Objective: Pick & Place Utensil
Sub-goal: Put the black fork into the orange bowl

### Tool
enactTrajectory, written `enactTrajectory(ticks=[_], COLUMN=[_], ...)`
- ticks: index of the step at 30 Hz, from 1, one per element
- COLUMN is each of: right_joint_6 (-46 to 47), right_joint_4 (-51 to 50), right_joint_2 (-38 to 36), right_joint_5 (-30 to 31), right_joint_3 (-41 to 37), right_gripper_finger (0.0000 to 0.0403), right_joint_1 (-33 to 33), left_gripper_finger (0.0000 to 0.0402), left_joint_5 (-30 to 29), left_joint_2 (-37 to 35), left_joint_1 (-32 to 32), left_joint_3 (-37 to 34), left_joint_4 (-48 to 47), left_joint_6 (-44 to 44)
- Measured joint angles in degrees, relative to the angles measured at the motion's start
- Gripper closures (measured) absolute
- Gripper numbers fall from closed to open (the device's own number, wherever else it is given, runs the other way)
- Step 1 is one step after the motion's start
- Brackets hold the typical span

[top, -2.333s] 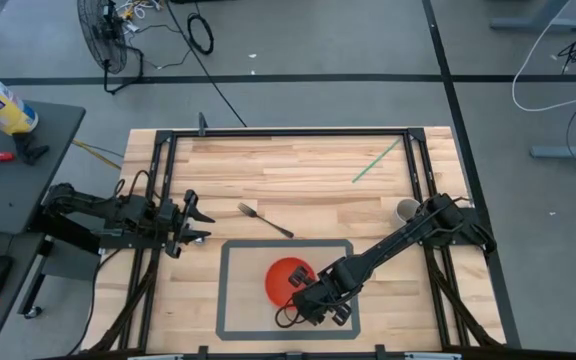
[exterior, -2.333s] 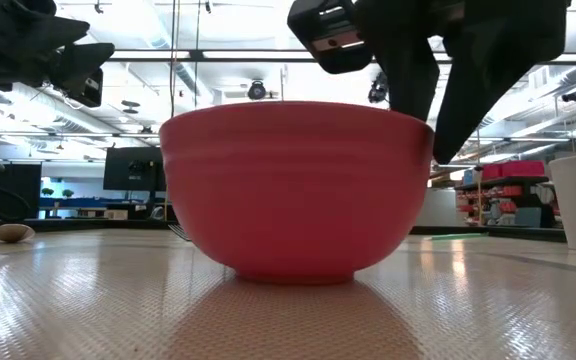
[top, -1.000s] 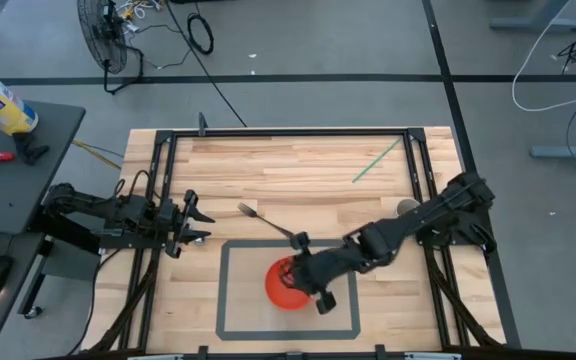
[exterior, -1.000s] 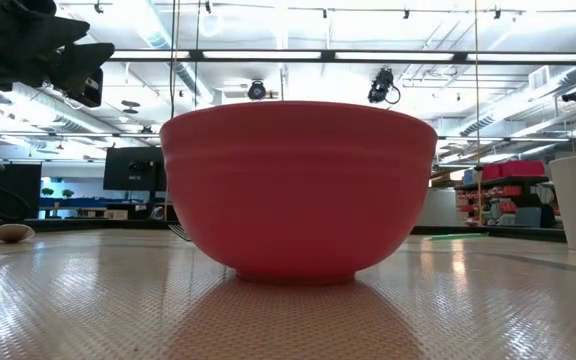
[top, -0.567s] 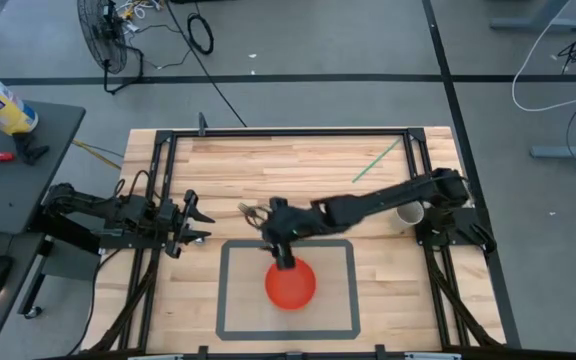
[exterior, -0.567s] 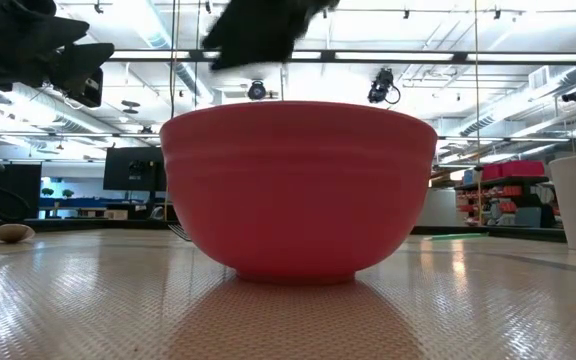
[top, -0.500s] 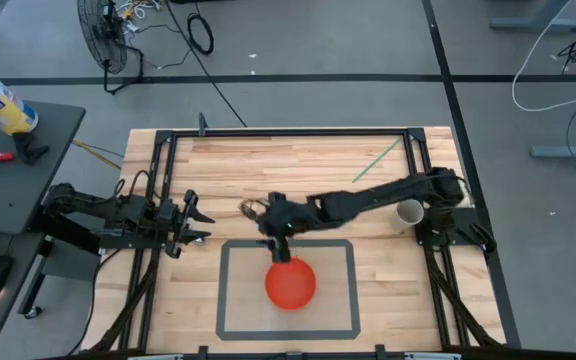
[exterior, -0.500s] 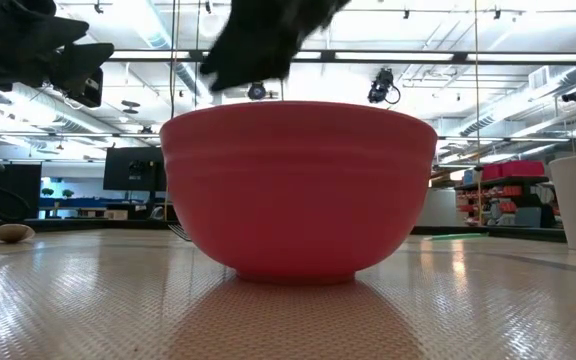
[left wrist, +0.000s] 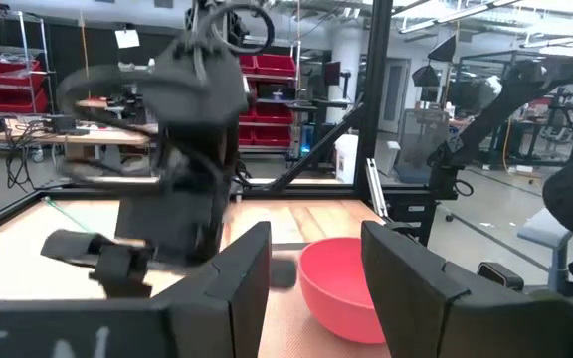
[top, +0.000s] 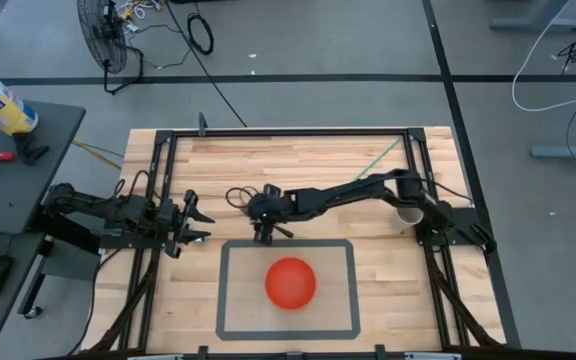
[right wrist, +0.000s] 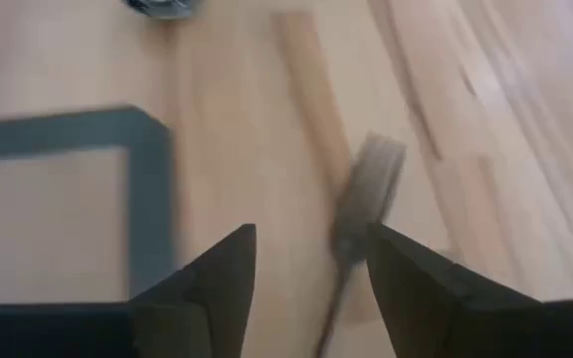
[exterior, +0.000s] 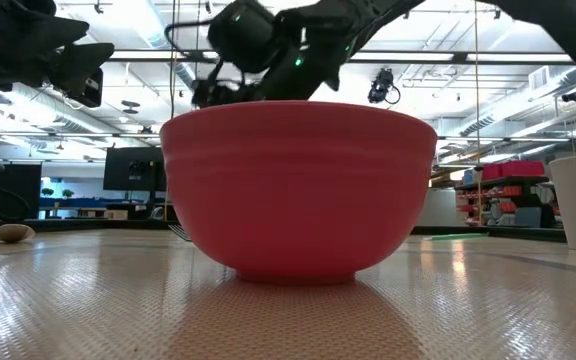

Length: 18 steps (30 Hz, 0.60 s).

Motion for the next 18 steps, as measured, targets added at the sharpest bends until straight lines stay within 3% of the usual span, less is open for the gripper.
enactTrajectory(ticks=[8, 18], right_joint_6=[2.5, 3.2], right_joint_4=[-5.0, -3.3], right_joint_2=[2.1, 4.6], right_joint_5=[0.9, 2.3], right_joint_3=[0.6, 0.4], right_gripper_finger=[0.0211, 0.0214], right_joint_1=[-1.7, -1.5], left_gripper_finger=[0.0239, 0.0239], left_joint_5=[0.0, 0.0], left_joint_2=[0.0, 0.0], left_joint_1=[0.0, 0.0], left_joint_3=[0.0, 0.0], left_joint_4=[0.0, 0.0], left_joint_6=[0.0, 0.0])
